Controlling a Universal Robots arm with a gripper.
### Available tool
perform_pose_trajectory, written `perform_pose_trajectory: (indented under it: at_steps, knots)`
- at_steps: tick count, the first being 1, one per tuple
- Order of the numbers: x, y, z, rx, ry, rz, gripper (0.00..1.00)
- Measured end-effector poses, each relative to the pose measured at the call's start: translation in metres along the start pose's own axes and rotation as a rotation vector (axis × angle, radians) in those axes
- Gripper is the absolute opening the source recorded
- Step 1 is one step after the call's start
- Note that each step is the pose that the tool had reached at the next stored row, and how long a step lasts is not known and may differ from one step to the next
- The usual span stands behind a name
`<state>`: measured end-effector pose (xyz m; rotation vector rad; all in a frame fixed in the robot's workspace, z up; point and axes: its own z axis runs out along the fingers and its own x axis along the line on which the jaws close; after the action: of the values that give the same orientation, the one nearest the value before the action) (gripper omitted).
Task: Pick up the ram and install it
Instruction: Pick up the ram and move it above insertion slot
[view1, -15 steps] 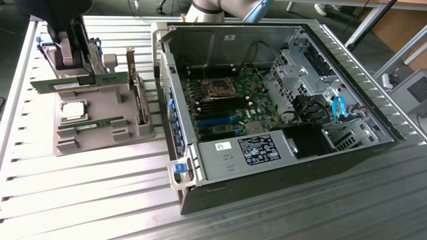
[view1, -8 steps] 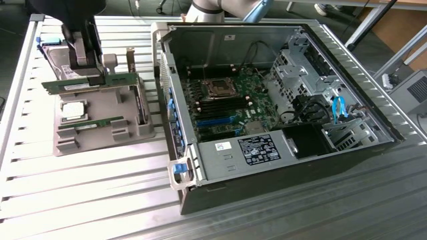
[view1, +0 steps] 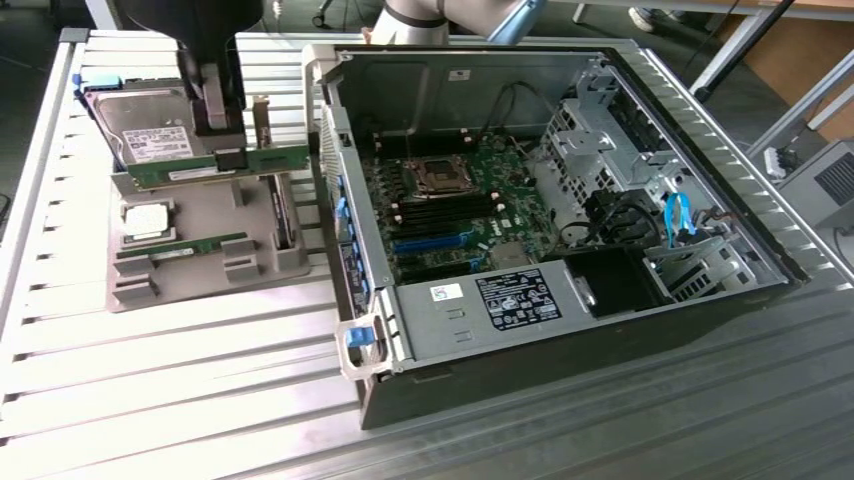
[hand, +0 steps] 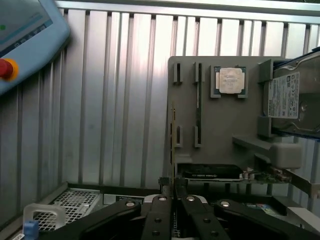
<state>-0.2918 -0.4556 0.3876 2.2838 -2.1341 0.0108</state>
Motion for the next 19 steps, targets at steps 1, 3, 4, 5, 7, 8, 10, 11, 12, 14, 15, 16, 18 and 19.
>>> perform_pose_trajectory:
  at_steps: [1,3,4,5,7,8,10,11,12,14,15,16,18,19]
  knots:
    - [0.0,-0.0037,0.0,0.0,0.0,0.0,0.12]
    - [0.001,-0.0086,0.0,0.0,0.0,0.0,0.12]
    - [0.001,-0.0097,0.0,0.0001,0.0,0.0,0.12]
    - [0.001,-0.0129,-0.0001,0.0,0.0,0.0,0.12]
    - [0.002,-0.0165,-0.0001,0.0,0.0,0.0,0.12]
    - [0.002,-0.018,-0.0001,0.0,-0.0001,0.0,0.12]
    - [0.002,-0.0208,-0.0001,-0.0001,0.0,0.0,0.12]
    - [0.002,-0.023,-0.0001,0.0,-0.0001,0.0,0.12]
    - [0.002,-0.0259,-0.0002,-0.0001,0.0,0.0,0.12]
    - [0.003,-0.0319,-0.0002,-0.0001,0.0001,0.0,0.12]
    - [0.003,-0.0346,-0.0002,-0.0001,0.0,0.0,0.12]
    - [0.003,-0.0371,-0.0002,-0.0002,0.0,0.0,0.12]
    - [0.004,-0.0432,-0.0002,-0.0002,0.0,0.0,0.12]
    - [0.004,-0.0463,-0.0003,-0.0003,0.0,0.0,0.12]
